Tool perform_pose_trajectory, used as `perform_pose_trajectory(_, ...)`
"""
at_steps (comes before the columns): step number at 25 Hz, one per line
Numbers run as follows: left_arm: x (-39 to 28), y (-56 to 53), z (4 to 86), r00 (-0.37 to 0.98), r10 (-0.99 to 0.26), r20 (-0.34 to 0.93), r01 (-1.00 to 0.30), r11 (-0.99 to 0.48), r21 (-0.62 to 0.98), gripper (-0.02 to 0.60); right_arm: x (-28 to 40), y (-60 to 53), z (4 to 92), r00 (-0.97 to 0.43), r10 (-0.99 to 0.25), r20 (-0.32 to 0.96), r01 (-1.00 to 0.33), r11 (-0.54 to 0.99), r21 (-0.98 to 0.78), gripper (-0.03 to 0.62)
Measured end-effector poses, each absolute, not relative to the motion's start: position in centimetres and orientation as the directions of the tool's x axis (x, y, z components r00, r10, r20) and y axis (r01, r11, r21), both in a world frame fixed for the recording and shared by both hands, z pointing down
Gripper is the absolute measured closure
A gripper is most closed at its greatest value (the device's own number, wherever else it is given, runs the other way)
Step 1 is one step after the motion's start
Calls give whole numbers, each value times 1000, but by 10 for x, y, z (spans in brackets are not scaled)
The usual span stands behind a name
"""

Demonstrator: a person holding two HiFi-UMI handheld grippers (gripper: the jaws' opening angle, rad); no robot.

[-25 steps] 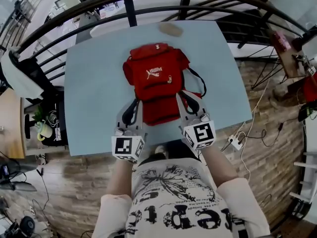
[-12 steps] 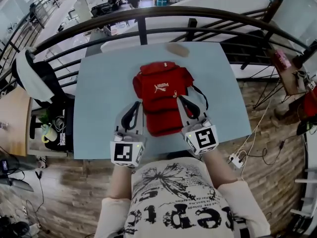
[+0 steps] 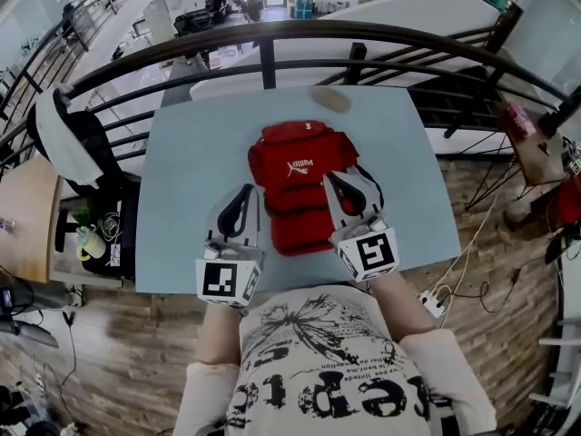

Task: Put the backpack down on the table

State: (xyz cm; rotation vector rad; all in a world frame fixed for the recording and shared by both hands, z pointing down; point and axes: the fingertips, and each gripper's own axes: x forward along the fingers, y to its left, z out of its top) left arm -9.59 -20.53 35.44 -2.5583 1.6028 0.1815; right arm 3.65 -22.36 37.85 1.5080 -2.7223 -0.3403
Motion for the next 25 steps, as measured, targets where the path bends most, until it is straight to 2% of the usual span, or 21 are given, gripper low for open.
perform_pose_trajectory(25, -89, -227, 372, 455, -882, -120, -889, -457, -12, 563, 28, -246, 394, -549, -834, -53, -824, 530, 199, 602)
